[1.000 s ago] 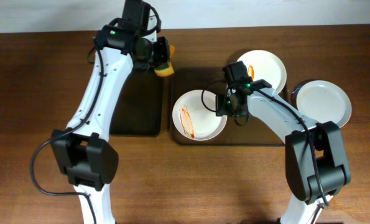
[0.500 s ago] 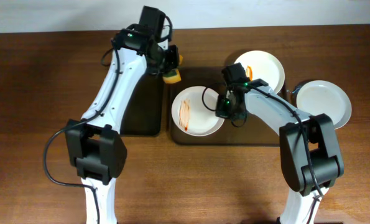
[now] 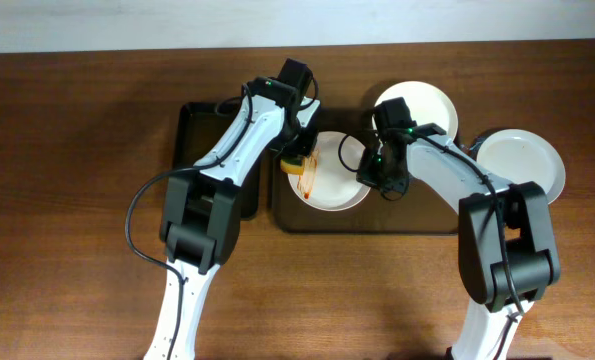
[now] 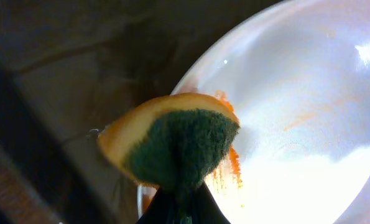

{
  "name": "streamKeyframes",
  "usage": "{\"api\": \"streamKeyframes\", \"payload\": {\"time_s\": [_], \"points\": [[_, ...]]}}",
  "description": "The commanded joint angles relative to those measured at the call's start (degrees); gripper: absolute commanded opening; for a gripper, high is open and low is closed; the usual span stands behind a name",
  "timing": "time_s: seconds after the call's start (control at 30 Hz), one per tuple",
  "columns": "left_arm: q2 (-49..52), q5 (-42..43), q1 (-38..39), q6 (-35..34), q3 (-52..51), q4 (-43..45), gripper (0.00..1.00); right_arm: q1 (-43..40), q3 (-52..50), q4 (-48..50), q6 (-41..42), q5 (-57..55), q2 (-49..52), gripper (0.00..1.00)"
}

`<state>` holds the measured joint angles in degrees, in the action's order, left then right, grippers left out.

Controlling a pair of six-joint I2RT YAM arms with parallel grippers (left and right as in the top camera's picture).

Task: Clean dirty plates on tray and stack at the side
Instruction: 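Grasp the next plate rim with the right gripper and bring sponge over it, then scrub the second plate with the sponge in the left gripper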

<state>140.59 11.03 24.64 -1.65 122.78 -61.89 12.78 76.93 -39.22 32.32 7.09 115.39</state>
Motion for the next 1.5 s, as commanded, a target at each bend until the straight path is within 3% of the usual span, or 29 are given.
{"api": "streamKeyframes", "payload": {"time_s": [0.0, 0.07, 0.17, 0.27, 0.4, 0.5, 0.53, 0.63, 0.67, 0.73, 0.8, 0.9, 1.0, 1.07, 1.17, 1.27, 1.43, 1.47], "points": [[4.70, 5.53, 1.44, 5.20, -0.07, -0.90, 0.00, -1.07, -0.90, -0.39, -0.81, -1.29, 2.21, 0.04], [6.23, 5.33, 2.40, 4.68, -0.07, -1.86, 0.00, -1.57, -0.90, -0.39, -1.11, -0.63, 2.75, 0.04], [10.40, -1.27, 2.99, -7.65, -0.07, 1.31, 0.00, -3.06, -0.96, 0.24, -2.08, 2.99, 3.08, 0.04], [12.17, 0.52, 3.17, -15.67, -0.07, 1.95, 0.00, -3.19, -1.01, 0.24, -2.12, 3.04, 3.08, 0.04], [12.15, 10.23, 3.32, -15.41, -0.04, -6.49, 0.00, -3.04, -1.11, 0.94, -2.99, 3.96, 3.10, 0.04], [12.11, 19.58, 3.26, -6.64, -0.04, -8.70, 0.00, -3.04, -1.11, 1.42, -3.10, 4.76, 3.13, 0.04], [12.11, 18.80, 3.26, -5.27, -0.04, -8.46, 0.00, -3.04, -1.11, 1.40, -3.17, 4.79, 3.13, 0.04], [12.13, 7.28, 3.26, -7.63, -0.04, -6.16, 0.00, -3.04, -1.11, 1.33, -3.41, 5.18, 3.13, 0.04], [12.13, -2.75, 3.21, -15.63, -0.04, -3.52, 0.00, -3.04, -1.11, 1.31, -3.41, 5.38, 3.13, 0.04], [12.13, -12.63, 3.21, -25.68, -0.04, -0.04, 0.00, -3.04, -1.11, 1.33, -3.41, 5.38, 3.13, 0.04], [12.13, -21.75, 3.23, -29.00, -0.04, 5.22, 0.00, -3.04, -1.11, 1.29, -3.63, 5.35, 3.13, 0.04], [12.13, -26.99, 3.39, -32.33, -0.04, 5.75, 0.00, -3.04, -1.14, 1.31, -4.02, 5.38, 3.17, 0.04], [12.11, -29.70, 3.45, -40.68, -0.04, 2.08, 0.00, -3.04, -1.11, 1.31, -4.04, 5.35, 3.34, 0.04], [12.11, -27.12, 3.63, -44.44, -0.04, -1.40, 0.00, -3.04, -1.14, 1.40, -4.04, 5.35, 3.48, 0.04], [12.11, -13.62, 4.68, -43.52, -0.04, -9.51, 0.00, -3.04, -1.11, 1.57, -4.00, 5.40, 3.61, 0.04], [12.11, -7.08, 5.79, -42.75, -0.04, -16.06, 0.00, -3.04, -1.14, 1.57, -4.02, 5.66, 3.61, 0.04], [12.07, 15.91, 5.22, -20.09, -0.04, -18.32, 0.00, -3.04, -1.14, 1.75, -4.02, 5.86, 3.61, 0.04], [12.07, 16.68, 5.07, -19.37, -0.04, -19.69, 0.00, -3.04, -1.11, 1.75, -4.02, 5.86, 3.61, 0.04]]}}
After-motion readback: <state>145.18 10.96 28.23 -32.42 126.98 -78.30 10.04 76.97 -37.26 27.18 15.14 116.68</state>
